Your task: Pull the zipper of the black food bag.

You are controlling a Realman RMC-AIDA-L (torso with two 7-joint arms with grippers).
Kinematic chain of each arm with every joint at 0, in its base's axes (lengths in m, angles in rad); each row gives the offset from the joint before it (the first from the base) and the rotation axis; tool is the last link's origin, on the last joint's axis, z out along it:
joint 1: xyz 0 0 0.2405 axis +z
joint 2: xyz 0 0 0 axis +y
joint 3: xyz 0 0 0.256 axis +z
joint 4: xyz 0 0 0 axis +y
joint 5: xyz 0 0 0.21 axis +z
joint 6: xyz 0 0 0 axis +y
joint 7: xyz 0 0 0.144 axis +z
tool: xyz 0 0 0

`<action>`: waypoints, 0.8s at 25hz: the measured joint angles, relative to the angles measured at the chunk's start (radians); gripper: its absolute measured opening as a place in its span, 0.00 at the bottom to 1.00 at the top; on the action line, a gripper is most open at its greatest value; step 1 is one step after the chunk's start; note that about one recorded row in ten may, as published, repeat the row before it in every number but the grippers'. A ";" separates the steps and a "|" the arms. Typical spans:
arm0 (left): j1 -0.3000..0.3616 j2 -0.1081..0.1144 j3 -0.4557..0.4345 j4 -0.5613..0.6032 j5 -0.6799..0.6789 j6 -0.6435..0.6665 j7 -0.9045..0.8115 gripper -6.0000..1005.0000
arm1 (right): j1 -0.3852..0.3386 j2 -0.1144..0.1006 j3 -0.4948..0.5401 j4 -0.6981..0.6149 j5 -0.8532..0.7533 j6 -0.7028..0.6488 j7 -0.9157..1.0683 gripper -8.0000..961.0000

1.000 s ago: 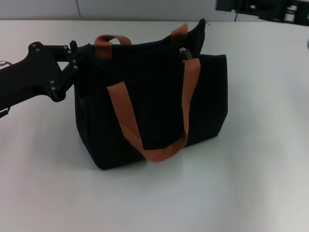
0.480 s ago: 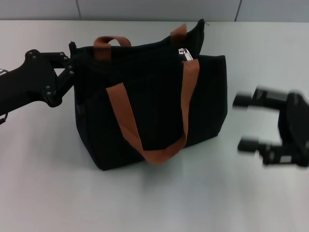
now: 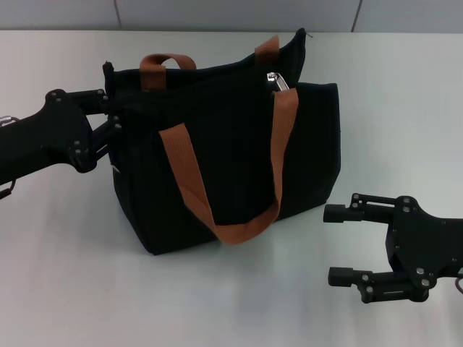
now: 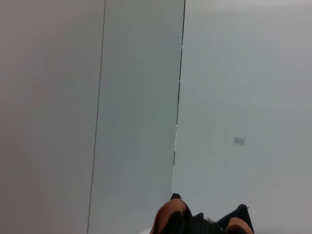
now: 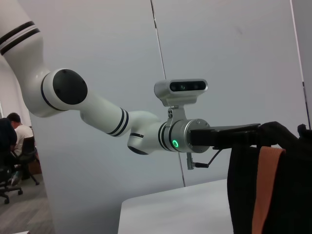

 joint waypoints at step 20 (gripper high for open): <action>-0.010 0.092 0.011 0.140 0.030 0.127 -0.311 0.67 | 0.004 0.002 0.001 0.007 -0.018 0.084 -0.026 0.81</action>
